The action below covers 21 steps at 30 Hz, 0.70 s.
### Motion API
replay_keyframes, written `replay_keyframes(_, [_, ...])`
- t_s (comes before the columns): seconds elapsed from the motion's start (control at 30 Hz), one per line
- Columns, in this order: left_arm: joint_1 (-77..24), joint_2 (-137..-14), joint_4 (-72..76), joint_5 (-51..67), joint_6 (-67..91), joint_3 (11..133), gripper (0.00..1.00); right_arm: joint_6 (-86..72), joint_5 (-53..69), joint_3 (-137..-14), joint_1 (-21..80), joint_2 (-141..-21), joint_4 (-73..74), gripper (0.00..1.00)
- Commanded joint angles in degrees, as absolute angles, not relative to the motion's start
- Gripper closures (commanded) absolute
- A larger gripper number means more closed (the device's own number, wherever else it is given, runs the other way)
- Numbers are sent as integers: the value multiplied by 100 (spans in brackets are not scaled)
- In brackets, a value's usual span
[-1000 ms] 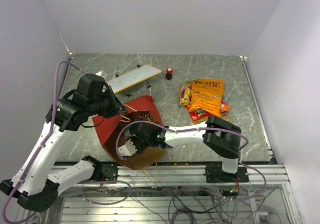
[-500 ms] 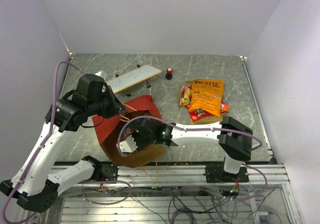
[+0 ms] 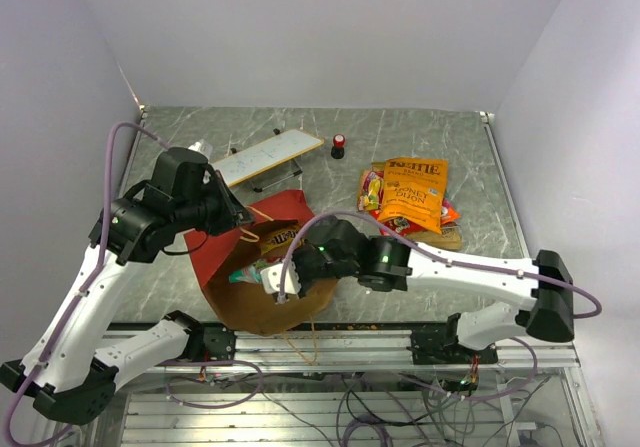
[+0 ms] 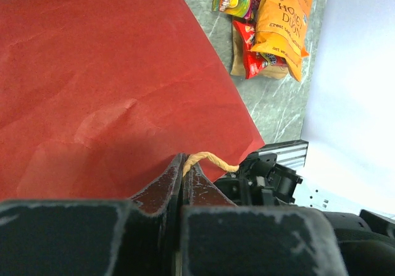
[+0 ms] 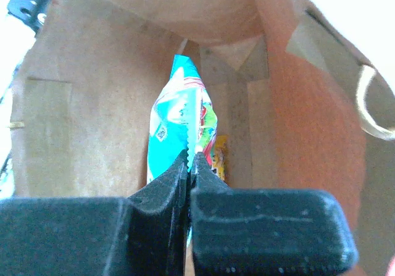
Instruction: Take the snacks out of the paper bag
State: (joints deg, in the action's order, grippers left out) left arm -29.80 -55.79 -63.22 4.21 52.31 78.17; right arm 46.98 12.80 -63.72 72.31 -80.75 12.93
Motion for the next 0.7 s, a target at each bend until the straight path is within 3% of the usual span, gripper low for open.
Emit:
replay_keyframes(0.0, [-2944, -5478, -6171, 284, 5257, 7805, 93, 4198, 1552, -6562, 7260, -7626, 1517, 100])
replay_keyframes(0.67, [-2940, -5724, -5962, 336, 4983, 7992, 93, 3510, 259, -7958, 7260, -6267, 2796, 100])
